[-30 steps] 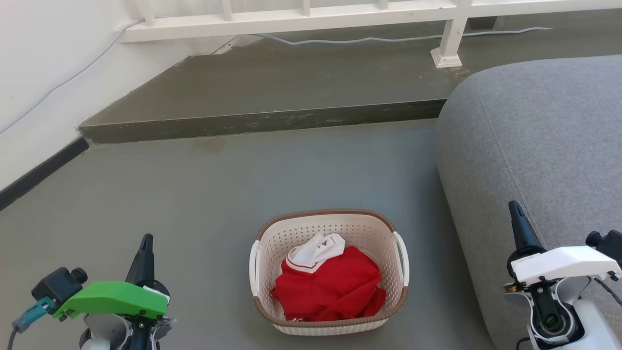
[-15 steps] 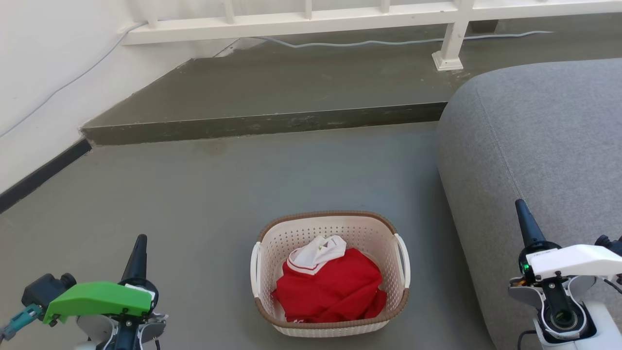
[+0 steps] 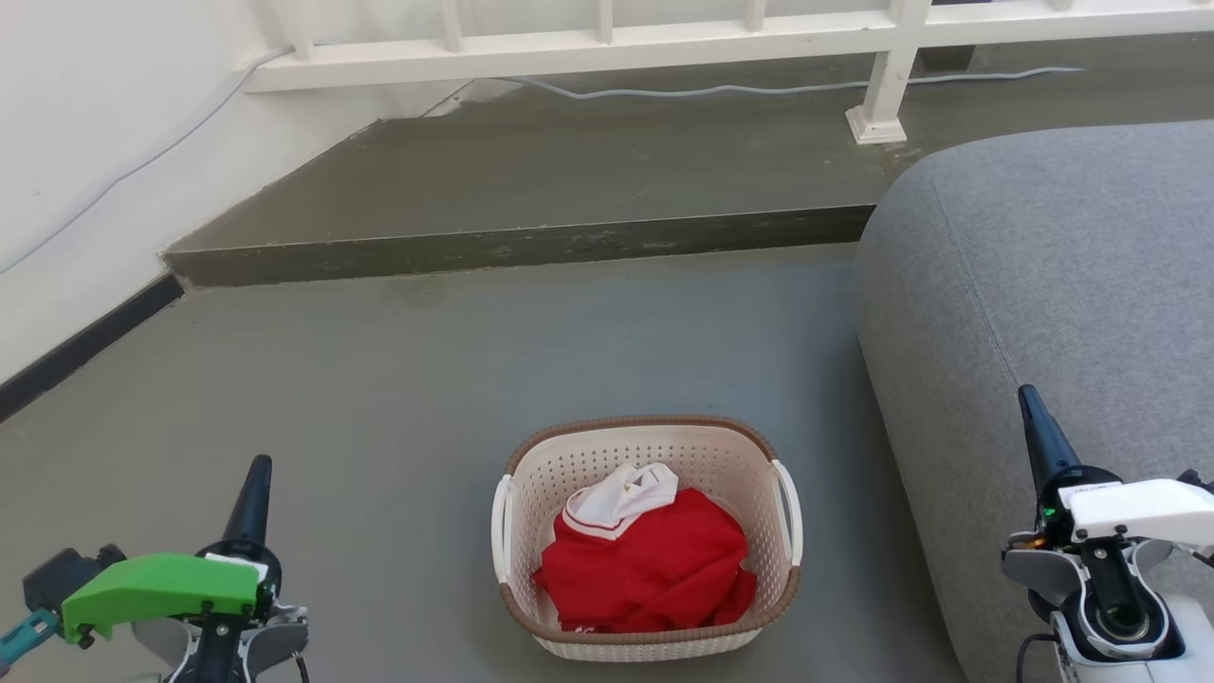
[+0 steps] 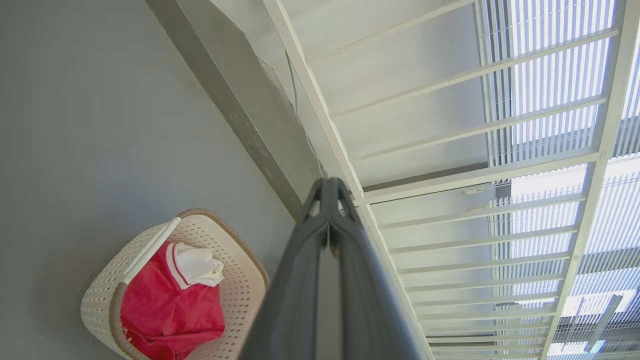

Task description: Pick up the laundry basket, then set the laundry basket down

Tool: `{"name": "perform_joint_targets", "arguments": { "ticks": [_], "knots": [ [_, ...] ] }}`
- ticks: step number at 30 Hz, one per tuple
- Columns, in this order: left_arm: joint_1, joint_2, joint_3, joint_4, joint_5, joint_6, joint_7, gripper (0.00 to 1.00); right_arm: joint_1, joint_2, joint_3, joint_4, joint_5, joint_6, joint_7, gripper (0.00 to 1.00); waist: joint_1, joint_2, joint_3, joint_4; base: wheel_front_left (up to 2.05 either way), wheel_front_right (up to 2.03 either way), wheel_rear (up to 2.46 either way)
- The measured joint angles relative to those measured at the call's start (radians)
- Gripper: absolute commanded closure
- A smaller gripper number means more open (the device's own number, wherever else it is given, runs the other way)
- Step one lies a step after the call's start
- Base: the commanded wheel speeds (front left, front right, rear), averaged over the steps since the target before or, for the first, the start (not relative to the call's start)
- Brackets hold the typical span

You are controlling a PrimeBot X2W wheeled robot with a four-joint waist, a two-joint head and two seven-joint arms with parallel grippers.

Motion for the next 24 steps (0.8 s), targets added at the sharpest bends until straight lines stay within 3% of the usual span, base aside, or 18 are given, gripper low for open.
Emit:
{"name": "perform_joint_targets", "arguments": {
  "ticks": [24],
  "knots": [
    [0.000, -0.005, 0.067, -0.004, -0.271, -0.015, 0.074, 1.00, -0.002, 0.026, -0.075, 0.001, 0.265, 0.014, 0.072, 1.00, 0.0000, 0.0000, -0.011, 0.007, 0.00, 0.00, 0.00]
  ]
}}
